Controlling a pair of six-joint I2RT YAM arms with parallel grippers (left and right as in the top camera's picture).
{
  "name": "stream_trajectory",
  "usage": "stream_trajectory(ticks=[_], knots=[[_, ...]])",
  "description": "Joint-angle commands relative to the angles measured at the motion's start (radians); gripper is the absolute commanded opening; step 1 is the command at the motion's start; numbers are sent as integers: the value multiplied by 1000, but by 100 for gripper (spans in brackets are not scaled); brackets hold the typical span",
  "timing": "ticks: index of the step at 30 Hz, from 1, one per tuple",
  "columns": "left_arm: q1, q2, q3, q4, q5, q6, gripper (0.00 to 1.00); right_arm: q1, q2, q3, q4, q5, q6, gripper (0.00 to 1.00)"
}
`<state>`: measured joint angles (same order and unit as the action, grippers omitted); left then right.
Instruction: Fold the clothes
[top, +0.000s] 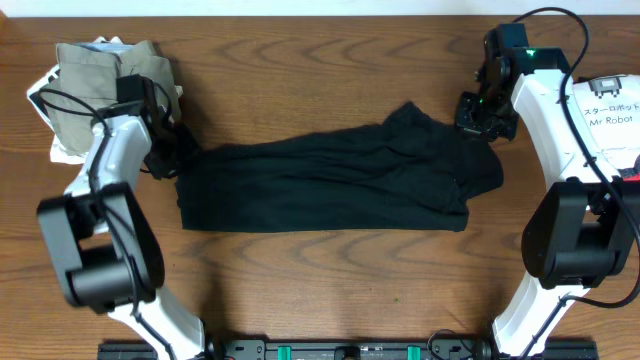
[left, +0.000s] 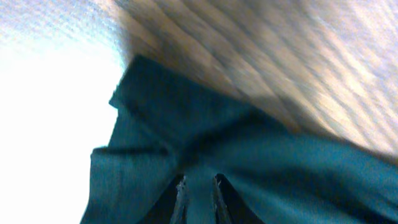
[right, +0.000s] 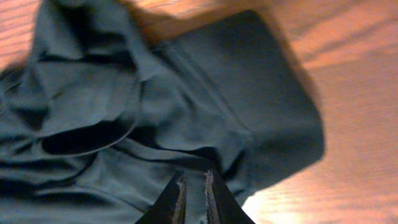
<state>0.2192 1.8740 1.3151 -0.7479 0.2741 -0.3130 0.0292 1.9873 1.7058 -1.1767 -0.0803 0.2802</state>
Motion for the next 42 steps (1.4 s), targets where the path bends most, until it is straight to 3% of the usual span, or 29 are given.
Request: stream_trajectory(ticks=[1, 4, 12, 25, 42], knots=[[-3, -56, 16, -43, 130, 13, 17, -2, 10, -12, 13, -68, -87, 10], [-41, -58, 14, -113, 266, 14, 16, -1, 32, -14, 26, -83, -103, 9], [-259, -57, -15, -147, 264, 37, 12, 8, 130, -14, 51, -101, -103, 4], [-498, -14, -55, 20, 264, -128, 11, 36, 192, -15, 119, -145, -102, 9], [-608, 122, -56, 84, 256, -175, 10, 26, 224, -15, 166, -2, -91, 8]])
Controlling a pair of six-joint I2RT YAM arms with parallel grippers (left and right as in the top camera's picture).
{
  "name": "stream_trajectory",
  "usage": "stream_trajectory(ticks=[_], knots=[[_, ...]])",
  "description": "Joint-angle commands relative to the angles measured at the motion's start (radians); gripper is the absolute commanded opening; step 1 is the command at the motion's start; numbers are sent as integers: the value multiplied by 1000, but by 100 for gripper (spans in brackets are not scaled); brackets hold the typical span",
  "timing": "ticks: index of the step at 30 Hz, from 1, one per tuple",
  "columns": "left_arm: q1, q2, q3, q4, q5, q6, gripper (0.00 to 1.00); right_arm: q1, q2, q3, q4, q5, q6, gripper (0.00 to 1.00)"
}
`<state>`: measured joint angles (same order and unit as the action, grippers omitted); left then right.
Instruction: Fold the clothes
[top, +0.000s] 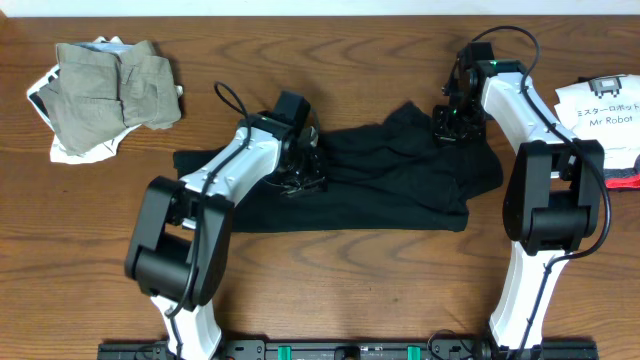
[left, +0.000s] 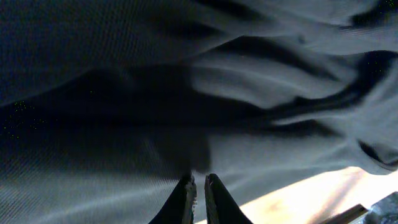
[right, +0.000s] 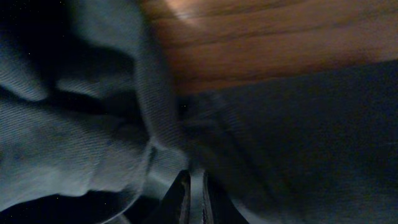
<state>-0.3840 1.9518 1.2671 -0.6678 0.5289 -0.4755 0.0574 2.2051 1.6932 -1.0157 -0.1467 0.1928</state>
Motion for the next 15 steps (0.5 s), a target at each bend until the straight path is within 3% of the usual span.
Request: stream_trajectory(ticks=[1, 15], knots=[[-5, 58, -8, 9, 0, -12, 10, -2, 6, -2, 6, 75, -3, 8], [-2, 101, -8, 76, -71, 31, 11, -79, 6, -2, -11, 259, 16, 6]])
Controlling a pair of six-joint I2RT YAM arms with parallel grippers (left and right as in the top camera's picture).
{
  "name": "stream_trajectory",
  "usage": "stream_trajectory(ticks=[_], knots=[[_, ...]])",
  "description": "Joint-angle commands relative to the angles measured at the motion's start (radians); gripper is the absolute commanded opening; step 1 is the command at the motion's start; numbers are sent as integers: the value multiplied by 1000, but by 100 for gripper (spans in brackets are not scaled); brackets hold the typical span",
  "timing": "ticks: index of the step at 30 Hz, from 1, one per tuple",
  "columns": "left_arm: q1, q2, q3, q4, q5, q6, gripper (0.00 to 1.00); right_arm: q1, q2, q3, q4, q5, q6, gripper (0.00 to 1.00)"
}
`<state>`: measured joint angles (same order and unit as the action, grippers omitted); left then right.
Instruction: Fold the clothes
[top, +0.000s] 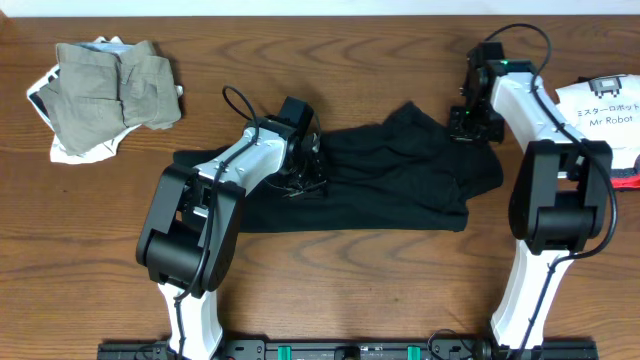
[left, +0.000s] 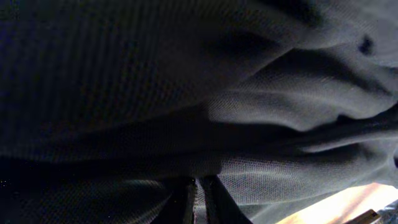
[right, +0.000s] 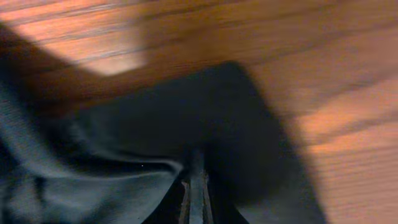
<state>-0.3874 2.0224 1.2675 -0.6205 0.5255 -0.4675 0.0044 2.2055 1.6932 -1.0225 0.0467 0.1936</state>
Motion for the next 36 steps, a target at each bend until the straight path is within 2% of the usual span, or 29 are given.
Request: stream_trajectory(ticks=[1, 12, 20, 24, 29, 34, 36], knots=[[3, 30, -8, 42, -67, 25, 11, -34, 5, -2, -7, 74, 22, 6], [50, 30, -8, 90, -69, 30, 12, -94, 5, -2, -35, 73, 45, 1], [48, 30, -8, 52, -63, 67, 12, -75, -63, 11, -39, -34, 45, 1], [46, 16, -8, 25, -62, 71, 11, -48, -115, 11, -16, -130, -33, 4], [16, -45, -8, -1, -63, 71, 10, -18, -100, 8, -24, -142, -38, 11], [-26, -112, -8, -3, -67, 74, 11, 7, -56, 7, -25, -234, -138, 5], [-29, -115, -8, -3, -67, 74, 17, 19, -46, 7, -24, -227, -144, 4]])
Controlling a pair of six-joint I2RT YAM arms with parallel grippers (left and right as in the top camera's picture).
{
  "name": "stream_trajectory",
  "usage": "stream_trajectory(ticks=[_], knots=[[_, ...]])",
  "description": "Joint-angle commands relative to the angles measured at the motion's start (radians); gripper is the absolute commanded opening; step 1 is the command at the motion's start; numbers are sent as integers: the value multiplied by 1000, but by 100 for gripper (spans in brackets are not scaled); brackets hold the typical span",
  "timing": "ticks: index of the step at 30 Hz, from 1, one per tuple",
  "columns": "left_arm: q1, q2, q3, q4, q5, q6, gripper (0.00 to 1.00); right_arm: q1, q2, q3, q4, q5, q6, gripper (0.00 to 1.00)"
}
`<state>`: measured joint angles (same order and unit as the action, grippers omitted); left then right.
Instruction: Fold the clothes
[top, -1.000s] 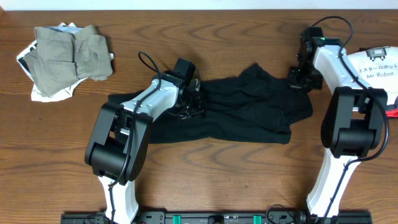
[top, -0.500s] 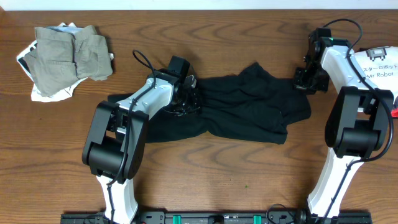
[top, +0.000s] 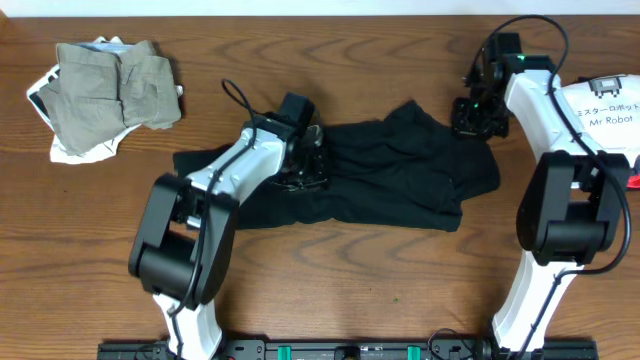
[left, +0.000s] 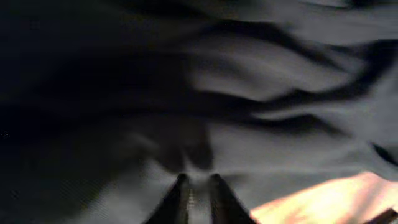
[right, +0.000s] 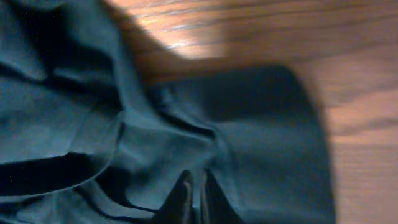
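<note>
A black garment lies spread across the middle of the wooden table, wrinkled and puckered along its lower left edge. My left gripper sits on its upper middle, jaws pinched on a fold of the black cloth; in the left wrist view the left gripper shows only a narrow gap filled with fabric. My right gripper is at the garment's upper right corner, and the right gripper is closed on the dark cloth there.
A folded beige garment lies on white paper at the back left corner. A white sheet with printed text sits at the right edge. Both arms reach in from the front edge.
The garment's lower left part has drawn inward and bunched under my left gripper. The right gripper has shifted slightly up and right at the upper right corner. Both stay closed on cloth.
First my left gripper was at the garment's left end near the beige pile, and the right at the upper right corner. Then the left gripper was on the garment's upper middle. It stayed there, and now the cloth around it is puckered.
</note>
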<state>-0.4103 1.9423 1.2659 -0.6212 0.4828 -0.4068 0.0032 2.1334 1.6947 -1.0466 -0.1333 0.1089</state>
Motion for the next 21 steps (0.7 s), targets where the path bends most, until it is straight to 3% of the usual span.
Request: stream_trajectory(ticks=[1, 5, 13, 18, 21], knots=[[-6, -35, -6, -4, -24, 13, 23, 26, 31, 5, 4, -42, -59, 4], [-6, -35, -6, -3, -24, 16, 47, 53, 51, 5, 16, -43, -81, 6], [-6, -35, -6, -2, -24, 37, 52, 88, 110, 5, 22, 37, -61, 5], [-6, -35, -6, -2, -23, 50, 74, 85, 147, 5, 24, 75, -46, 6], [-6, -35, -6, -6, -23, 85, 79, 80, 181, 5, 21, 144, -27, 4]])
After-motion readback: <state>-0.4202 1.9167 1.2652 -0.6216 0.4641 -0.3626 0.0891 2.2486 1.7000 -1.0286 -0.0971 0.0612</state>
